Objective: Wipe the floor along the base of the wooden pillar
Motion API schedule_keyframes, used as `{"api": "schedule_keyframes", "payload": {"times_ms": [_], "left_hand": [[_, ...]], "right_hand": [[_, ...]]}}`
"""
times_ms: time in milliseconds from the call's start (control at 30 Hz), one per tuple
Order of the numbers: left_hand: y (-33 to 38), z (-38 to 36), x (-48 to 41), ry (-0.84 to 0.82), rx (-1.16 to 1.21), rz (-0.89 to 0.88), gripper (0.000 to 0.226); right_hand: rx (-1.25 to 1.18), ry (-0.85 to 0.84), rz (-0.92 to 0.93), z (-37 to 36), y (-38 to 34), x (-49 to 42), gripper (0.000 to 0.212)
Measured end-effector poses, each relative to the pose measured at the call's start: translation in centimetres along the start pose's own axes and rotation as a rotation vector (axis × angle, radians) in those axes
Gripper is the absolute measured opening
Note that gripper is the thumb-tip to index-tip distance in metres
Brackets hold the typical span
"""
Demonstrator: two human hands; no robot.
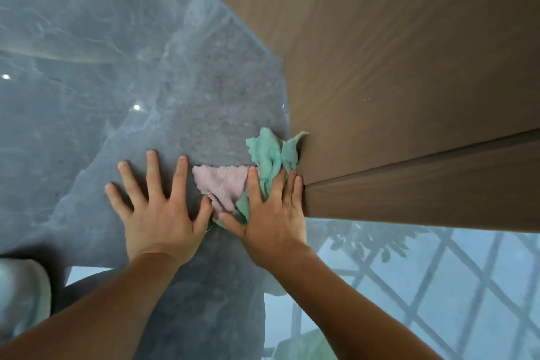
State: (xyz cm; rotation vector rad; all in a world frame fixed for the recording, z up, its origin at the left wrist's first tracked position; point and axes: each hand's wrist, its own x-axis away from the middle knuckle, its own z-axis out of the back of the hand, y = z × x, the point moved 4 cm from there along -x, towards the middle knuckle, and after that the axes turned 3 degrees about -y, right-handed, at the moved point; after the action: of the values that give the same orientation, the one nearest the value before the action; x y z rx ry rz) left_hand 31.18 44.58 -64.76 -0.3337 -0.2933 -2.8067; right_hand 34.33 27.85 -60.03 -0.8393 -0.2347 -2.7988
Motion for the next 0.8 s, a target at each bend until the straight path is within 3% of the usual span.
{"api": "schedule_keyframes", "payload": {"times_ms": [100, 133, 233, 267, 400, 567, 800], "left_hand": [[-0.2, -0.2, -0.2, 0.012, -0.007, 0.0, 0.085], [-0.2, -0.2, -0.1, 0.015, -0.008, 0.002, 0.084], [-0.1, -0.1, 0.0, 0.007, -0.011, 0.005, 0.084], [-0.1, 0.0, 0.0, 0.001, -0.011, 0.003, 0.084], [-0.2, 0.0, 0.1, 0.012, 0.002, -0.009, 0.083], [0.1, 0.3, 0.4, -0.007, 0.022, 0.007, 0.082], [0.1, 0.0, 0.3, 0.027, 0.026, 0.011, 0.081]], "right_hand": [[-0.1, -0.075, -0.057, 2.1, -0.9, -1.5, 0.097], [-0.17, -0.017, -0.08, 2.8, -1.2, -1.8, 0.094], [-0.343, 0.367, -0.109, 4.4, -1.7, -1.7, 0.086], [-0.364, 0.407, -0.101, 4.0, -1.8, -2.0, 0.086], [-0.244, 0.24, -0.107, 0.0, -2.2, -4.7, 0.089], [-0.221, 0.44, -0.083, 2.2, -0.7, -10.0, 0.081], [-0.155, 0.468, -0.063, 5.7, 0.2, -15.7, 0.077]]}}
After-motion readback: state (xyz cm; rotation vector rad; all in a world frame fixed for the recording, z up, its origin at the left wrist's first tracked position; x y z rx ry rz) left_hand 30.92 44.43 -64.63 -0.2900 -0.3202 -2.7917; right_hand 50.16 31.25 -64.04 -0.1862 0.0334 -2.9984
